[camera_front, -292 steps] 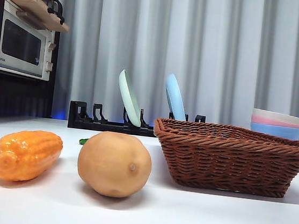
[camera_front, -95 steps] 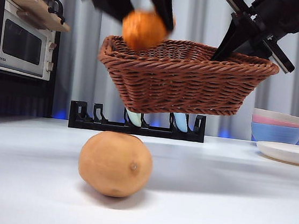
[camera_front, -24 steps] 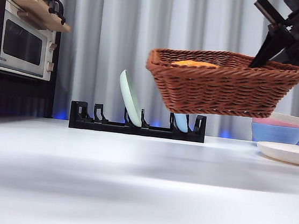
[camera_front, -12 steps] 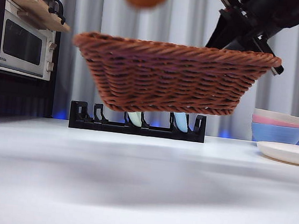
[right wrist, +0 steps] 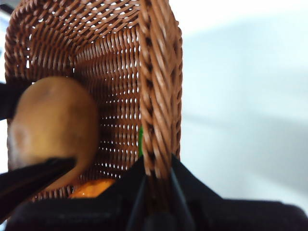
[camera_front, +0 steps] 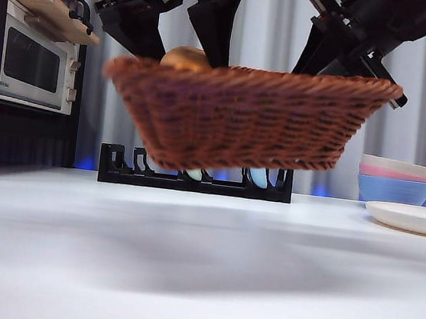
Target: Pick up the basket,pick up the corn from the table,pick up the potato from the table,pick up the cucumber from the table,put all items into the basket
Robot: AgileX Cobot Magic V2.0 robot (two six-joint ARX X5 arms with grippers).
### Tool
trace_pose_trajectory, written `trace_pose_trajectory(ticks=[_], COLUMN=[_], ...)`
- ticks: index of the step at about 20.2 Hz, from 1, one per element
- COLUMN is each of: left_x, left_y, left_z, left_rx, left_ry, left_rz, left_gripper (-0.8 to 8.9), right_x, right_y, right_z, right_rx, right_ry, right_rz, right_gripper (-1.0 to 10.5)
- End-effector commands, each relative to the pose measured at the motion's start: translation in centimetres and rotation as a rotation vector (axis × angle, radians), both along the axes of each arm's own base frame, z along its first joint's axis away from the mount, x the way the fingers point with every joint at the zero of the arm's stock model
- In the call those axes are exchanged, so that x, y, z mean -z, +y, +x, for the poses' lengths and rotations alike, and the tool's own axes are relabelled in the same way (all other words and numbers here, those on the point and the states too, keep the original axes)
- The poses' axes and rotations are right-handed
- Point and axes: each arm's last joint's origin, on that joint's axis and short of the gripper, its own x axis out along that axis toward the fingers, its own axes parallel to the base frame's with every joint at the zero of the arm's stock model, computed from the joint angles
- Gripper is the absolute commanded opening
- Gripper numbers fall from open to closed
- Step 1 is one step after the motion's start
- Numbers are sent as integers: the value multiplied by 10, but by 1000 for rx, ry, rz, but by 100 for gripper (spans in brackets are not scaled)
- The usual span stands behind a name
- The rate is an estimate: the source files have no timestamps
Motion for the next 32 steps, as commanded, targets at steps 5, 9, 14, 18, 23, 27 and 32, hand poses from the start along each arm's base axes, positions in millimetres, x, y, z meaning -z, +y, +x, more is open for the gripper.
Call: trace_pose_trajectory(ticks=[5,9,14,18,23,27,32], left_x=[-31,-77,-122,-133,-130,-127,-122], left_y=[13,30,54,66,71,75,84], left_z=[-15,-34,-61,-74,-76,-75,-73], left_rx=[2,10,20,19,-4,-41,-57], left_ry=[-85,-195,-314,-359,-372,-416,-408], left_rz=[-67,-154,-239,-251,-151,-15,138], left_gripper=[579,569,569,566,562,374,-8], right_x=[2,17,60,89,82,48,-17], right_y=[-11,-28,-29,-26,-31,-37,-49], right_z=[9,28,50,58,57,40,-5], right_rx=[124,224,252,249,239,199,132], right_ry=[-23,39,162,244,214,122,-86], right_rz=[-50,-36,-72,-111,-126,-134,-131], right_gripper=[-16,-16,-16,-16,410,439,138])
